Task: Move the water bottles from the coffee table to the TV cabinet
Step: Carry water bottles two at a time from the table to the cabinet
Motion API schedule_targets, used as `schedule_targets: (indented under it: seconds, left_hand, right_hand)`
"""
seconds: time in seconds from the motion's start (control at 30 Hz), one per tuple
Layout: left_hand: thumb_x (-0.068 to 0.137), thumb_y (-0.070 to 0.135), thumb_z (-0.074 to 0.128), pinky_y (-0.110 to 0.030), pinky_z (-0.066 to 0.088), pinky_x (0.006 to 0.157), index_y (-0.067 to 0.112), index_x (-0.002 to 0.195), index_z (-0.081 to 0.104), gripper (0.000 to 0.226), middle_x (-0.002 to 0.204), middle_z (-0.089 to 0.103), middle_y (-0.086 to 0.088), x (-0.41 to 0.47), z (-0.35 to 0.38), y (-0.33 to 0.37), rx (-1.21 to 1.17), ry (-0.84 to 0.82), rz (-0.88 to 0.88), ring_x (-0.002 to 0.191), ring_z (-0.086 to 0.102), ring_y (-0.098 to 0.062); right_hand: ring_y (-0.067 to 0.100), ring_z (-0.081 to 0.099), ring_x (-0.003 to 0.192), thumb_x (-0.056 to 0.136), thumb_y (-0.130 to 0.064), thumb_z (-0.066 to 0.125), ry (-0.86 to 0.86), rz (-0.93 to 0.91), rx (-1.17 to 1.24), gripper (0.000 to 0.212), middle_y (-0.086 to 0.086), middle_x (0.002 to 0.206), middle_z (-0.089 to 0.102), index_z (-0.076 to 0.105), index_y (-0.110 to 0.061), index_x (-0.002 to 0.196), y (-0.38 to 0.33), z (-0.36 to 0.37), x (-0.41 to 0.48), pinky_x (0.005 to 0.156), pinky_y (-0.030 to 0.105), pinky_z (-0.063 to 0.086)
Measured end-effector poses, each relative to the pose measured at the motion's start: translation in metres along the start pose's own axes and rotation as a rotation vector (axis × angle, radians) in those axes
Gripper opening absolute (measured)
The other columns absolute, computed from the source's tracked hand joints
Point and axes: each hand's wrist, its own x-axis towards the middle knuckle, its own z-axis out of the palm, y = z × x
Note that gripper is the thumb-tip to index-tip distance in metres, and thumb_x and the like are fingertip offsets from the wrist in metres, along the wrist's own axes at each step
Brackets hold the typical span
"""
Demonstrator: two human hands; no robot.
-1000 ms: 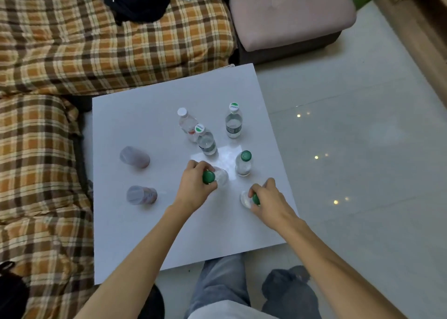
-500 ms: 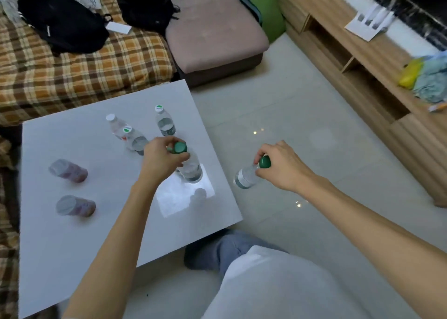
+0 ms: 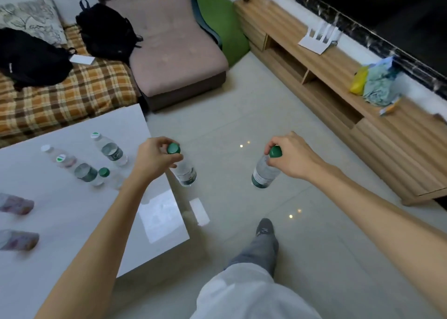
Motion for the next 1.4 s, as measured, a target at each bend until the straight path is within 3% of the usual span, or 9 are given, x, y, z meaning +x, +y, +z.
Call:
schedule_targets:
  seconds: [0.13,0.33,0.4,0.57,0.63,0.9,1.13,1.23,1.4]
  left_hand:
    - [0.075,0.011,0.083,-0.01,0.051,0.048,0.011,0.102,0.073,0.028,0.102,0.072,-0.011,0.024,0.038,0.053,0.025,-0.015,0.001,0.057,0.072,-0.01]
    - [0.074,0.016,0.084,-0.03,0.058,0.067,0.014,0.099,0.074,0.027,0.105,0.072,-0.012,0.06,0.097,0.134,0.024,-0.033,-0.001,0.055,0.074,-0.016]
    - [0.077,0.02,0.082,-0.029,0.058,0.068,0.013,0.099,0.074,0.024,0.104,0.071,-0.012,0.071,0.117,0.163,0.01,-0.047,0.005,0.053,0.073,-0.013]
    - [0.08,0.029,0.077,-0.042,0.06,0.084,0.019,0.095,0.074,0.018,0.089,0.072,-0.001,0.101,0.161,0.231,0.026,-0.11,0.028,0.059,0.075,-0.016]
    - [0.078,0.031,0.077,-0.048,0.06,0.084,0.021,0.092,0.075,0.017,0.086,0.071,-0.001,0.116,0.178,0.255,0.009,-0.143,0.037,0.06,0.075,-0.018]
    - [0.075,0.034,0.073,-0.052,0.06,0.082,0.023,0.091,0.075,0.019,0.087,0.071,0.0,0.161,0.261,0.365,-0.001,-0.191,0.097,0.061,0.074,-0.016]
    - [0.078,0.022,0.078,-0.045,0.061,0.084,0.018,0.101,0.075,0.023,0.1,0.07,-0.005,0.195,0.341,0.472,0.022,-0.199,0.153,0.063,0.075,-0.018]
    - [0.078,0.016,0.078,-0.042,0.062,0.082,0.016,0.102,0.075,0.024,0.1,0.072,-0.007,0.207,0.375,0.518,0.031,-0.187,0.176,0.063,0.075,-0.019]
    - [0.079,0.016,0.075,-0.034,0.061,0.081,0.017,0.102,0.074,0.023,0.096,0.073,-0.005,0.224,0.432,0.588,0.022,-0.164,0.238,0.06,0.075,-0.015]
  right_hand:
    - [0.024,0.055,0.094,0.081,-0.02,0.068,0.03,-0.002,0.0,0.016,0.007,0.104,0.051,0.064,-0.033,0.091,0.06,-0.04,0.012,0.074,0.026,0.039]
    - [0.026,0.057,0.086,0.082,-0.018,0.064,0.068,0.008,0.018,0.02,0.003,0.104,0.045,0.066,-0.032,0.096,0.13,-0.104,0.037,0.073,0.029,0.045]
    - [0.027,0.058,0.084,0.082,-0.016,0.064,0.088,0.012,0.028,0.021,0.003,0.104,0.044,0.067,-0.031,0.096,0.152,-0.126,0.047,0.072,0.029,0.045]
    - [0.026,0.059,0.086,0.082,-0.017,0.068,0.143,0.042,0.064,0.02,0.005,0.105,0.045,0.067,-0.03,0.097,0.205,-0.172,0.072,0.073,0.027,0.044]
    - [0.026,0.058,0.088,0.081,-0.017,0.07,0.175,0.052,0.084,0.021,0.005,0.106,0.046,0.067,-0.03,0.097,0.226,-0.187,0.083,0.074,0.027,0.043]
    - [0.024,0.057,0.094,0.078,-0.018,0.074,0.283,0.085,0.081,0.026,0.003,0.102,0.047,0.07,-0.026,0.102,0.314,-0.256,0.125,0.076,0.026,0.041]
    - [0.023,0.058,0.096,0.073,-0.025,0.075,0.293,0.062,0.031,0.025,0.001,0.1,0.05,0.069,-0.032,0.097,0.403,-0.332,0.159,0.082,0.036,0.051]
    - [0.022,0.055,0.095,0.075,-0.023,0.075,0.299,0.044,0.031,0.027,0.0,0.1,0.046,0.07,-0.028,0.101,0.441,-0.366,0.17,0.082,0.029,0.046]
    - [0.029,0.059,0.097,0.074,-0.019,0.074,0.286,0.024,-0.027,0.025,0.008,0.104,0.054,0.071,-0.023,0.099,0.503,-0.416,0.197,0.086,0.041,0.052]
